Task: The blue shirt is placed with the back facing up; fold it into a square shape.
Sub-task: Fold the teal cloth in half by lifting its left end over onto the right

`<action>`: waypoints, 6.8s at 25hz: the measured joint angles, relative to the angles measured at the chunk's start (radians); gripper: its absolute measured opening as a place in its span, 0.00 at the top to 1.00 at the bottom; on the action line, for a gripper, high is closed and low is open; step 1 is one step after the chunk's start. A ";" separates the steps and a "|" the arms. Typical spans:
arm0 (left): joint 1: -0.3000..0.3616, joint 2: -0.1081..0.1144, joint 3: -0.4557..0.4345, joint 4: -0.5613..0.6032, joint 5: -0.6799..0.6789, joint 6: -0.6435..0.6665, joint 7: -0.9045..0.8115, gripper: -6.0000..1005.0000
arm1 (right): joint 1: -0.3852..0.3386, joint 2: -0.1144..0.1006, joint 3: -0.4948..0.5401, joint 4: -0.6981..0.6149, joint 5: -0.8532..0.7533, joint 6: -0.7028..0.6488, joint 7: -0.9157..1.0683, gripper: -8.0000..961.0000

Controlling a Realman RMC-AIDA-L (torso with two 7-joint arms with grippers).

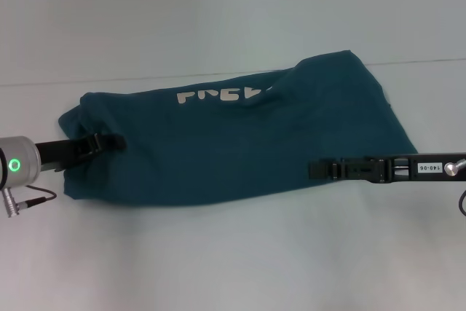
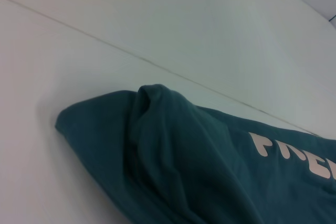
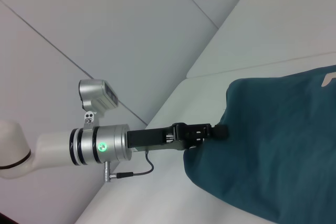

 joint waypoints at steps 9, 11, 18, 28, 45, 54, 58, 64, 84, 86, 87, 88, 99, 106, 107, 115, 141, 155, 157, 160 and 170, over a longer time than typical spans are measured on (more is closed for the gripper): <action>-0.001 0.000 0.001 0.005 -0.001 0.005 0.000 0.67 | -0.006 0.000 0.000 0.001 0.000 0.000 -0.001 0.24; 0.003 -0.002 0.000 0.019 -0.007 0.020 0.005 0.77 | -0.009 0.000 0.001 0.001 0.002 0.000 -0.001 0.24; 0.072 -0.009 -0.012 0.138 -0.076 0.155 0.035 0.84 | -0.013 0.000 0.026 0.001 0.003 0.000 -0.001 0.24; 0.136 0.061 -0.024 0.177 -0.069 0.217 0.019 0.86 | -0.013 0.000 0.029 0.002 0.005 0.000 0.002 0.24; 0.130 0.087 -0.100 0.303 0.314 0.195 -0.067 0.86 | -0.015 -0.001 0.051 0.013 -0.001 0.020 0.007 0.24; 0.155 0.015 -0.061 0.526 0.375 0.211 -0.057 0.86 | -0.012 -0.002 0.051 0.013 -0.001 0.036 0.007 0.24; 0.171 -0.051 -0.008 0.750 0.425 0.292 -0.080 0.86 | -0.013 -0.002 0.051 0.013 0.000 0.038 0.004 0.24; 0.141 -0.085 0.116 0.949 0.541 0.387 -0.166 0.86 | -0.012 -0.001 0.050 0.013 0.003 0.042 0.000 0.24; -0.015 -0.087 0.514 1.013 0.678 0.417 -0.263 0.86 | -0.015 -0.021 0.044 0.060 -0.072 0.067 0.035 0.24; -0.016 -0.086 0.555 0.994 0.678 0.395 -0.263 0.86 | -0.015 -0.026 0.046 0.060 -0.103 0.067 0.057 0.24; -0.018 -0.086 0.571 0.982 0.678 0.382 -0.263 0.86 | -0.015 -0.028 0.048 0.060 -0.122 0.067 0.069 0.24; -0.022 -0.086 0.583 0.969 0.678 0.373 -0.264 0.86 | -0.015 -0.028 0.048 0.060 -0.122 0.067 0.069 0.24; -0.146 -0.088 0.624 0.765 0.679 0.297 -0.340 0.86 | -0.016 -0.029 0.041 0.064 -0.144 0.059 0.078 0.24; -0.188 -0.091 0.694 0.696 0.678 0.279 -0.356 0.86 | -0.018 -0.028 0.041 0.066 -0.147 0.064 0.078 0.24; -0.193 -0.091 0.710 0.683 0.678 0.275 -0.359 0.86 | -0.018 -0.028 0.041 0.067 -0.147 0.064 0.079 0.24; -0.213 -0.093 0.752 0.632 0.678 0.252 -0.388 0.86 | -0.018 -0.028 0.041 0.078 -0.147 0.066 0.079 0.24; -0.259 -0.087 0.885 0.557 0.681 0.178 -0.319 0.86 | -0.016 -0.028 0.041 0.077 -0.175 0.071 0.079 0.24; -0.303 -0.087 0.838 0.519 0.680 0.177 -0.291 0.83 | -0.009 -0.026 0.041 0.077 -0.181 0.078 0.079 0.24; -0.290 -0.087 0.832 0.551 0.680 0.177 -0.291 0.82 | -0.008 -0.026 0.041 0.077 -0.181 0.084 0.079 0.24; -0.266 -0.089 0.826 0.605 0.678 0.181 -0.291 0.75 | -0.007 -0.026 0.041 0.077 -0.182 0.092 0.079 0.24; -0.159 -0.095 0.768 0.816 0.663 0.184 -0.335 0.51 | -0.005 -0.026 0.041 0.077 -0.184 0.094 0.079 0.24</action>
